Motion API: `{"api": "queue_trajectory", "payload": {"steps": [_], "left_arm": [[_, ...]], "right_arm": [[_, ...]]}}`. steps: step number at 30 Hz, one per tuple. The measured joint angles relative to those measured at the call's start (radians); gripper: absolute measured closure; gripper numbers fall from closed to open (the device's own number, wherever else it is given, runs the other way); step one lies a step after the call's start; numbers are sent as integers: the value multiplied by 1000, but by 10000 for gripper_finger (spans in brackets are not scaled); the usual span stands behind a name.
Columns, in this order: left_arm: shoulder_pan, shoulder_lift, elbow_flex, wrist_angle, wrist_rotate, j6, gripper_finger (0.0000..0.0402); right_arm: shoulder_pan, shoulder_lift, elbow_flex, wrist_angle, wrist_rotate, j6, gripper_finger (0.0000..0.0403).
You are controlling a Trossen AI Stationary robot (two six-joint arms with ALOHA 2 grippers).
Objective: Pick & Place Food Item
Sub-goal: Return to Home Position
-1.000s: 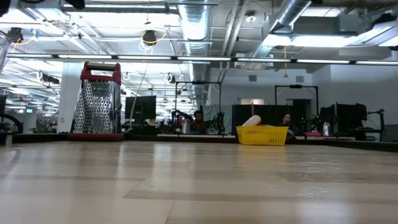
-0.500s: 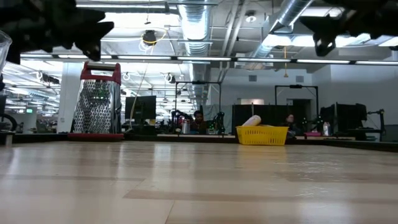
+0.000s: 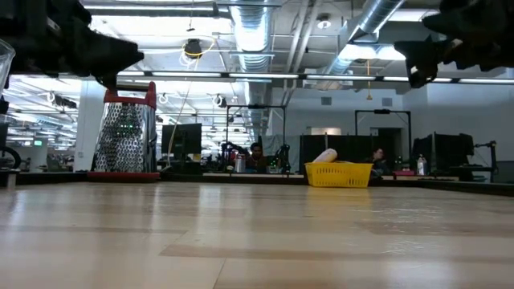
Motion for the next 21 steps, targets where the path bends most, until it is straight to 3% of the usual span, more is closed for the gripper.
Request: {"api": "queue_trajectory", "payload": {"steps": [6,16,21], "left_arm": [[0,18,0,-103,-136,-111,282],[0,103,0,-100,-138,-110,282],[0,131,0,-100,-138,-110,282]], "right_arm": [[-88,-1,-15,-59,-175,-11,184],[-231,-33,-16,-60,-415,-54,184],[-245,-150,-16,-149,-423,-41,184]]}}
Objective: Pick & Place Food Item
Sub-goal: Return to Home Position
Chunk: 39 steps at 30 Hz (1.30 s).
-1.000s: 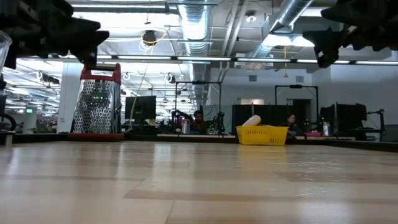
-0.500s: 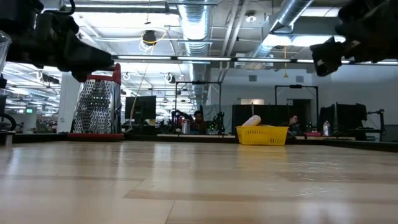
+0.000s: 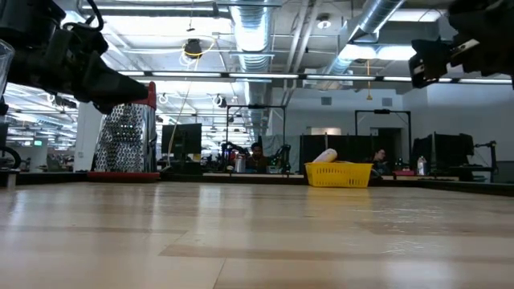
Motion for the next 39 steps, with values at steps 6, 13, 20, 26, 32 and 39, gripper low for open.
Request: {"api": "queue_trajectory", "payload": {"steps": [6,13,20,26,32,39], "left_arm": [[0,12,0,0,0,0,282],[0,12,0,1,-1,0,282],[0,13,0,7,-1,0,282],[0,13,0,14,-1,0,282],[0,13,0,13,-1,0,282],[0,13,0,13,-1,0,282]], "right_arm": [[23,-180,0,-135,91,-55,184],[22,-357,1,-341,221,-126,184],[29,-358,-81,-233,352,-142,184],[51,-352,-93,-193,447,-191,184],[61,-350,-93,-229,486,-237,184],[60,-329,-93,-230,485,-188,184]]}}
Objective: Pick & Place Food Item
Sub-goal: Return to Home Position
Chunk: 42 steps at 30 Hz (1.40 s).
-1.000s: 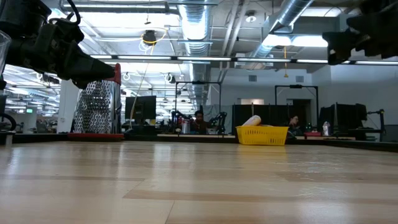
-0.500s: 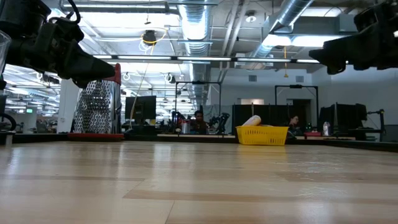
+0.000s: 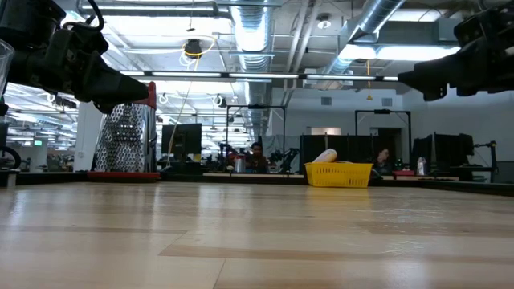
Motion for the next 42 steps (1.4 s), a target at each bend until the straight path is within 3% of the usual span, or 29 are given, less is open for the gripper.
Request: {"api": "queue_trajectory", "payload": {"steps": [42], "left_arm": [[0,0,0,-1,0,0,282]], "right_arm": [[0,0,-2,0,-1,28,184]]}}
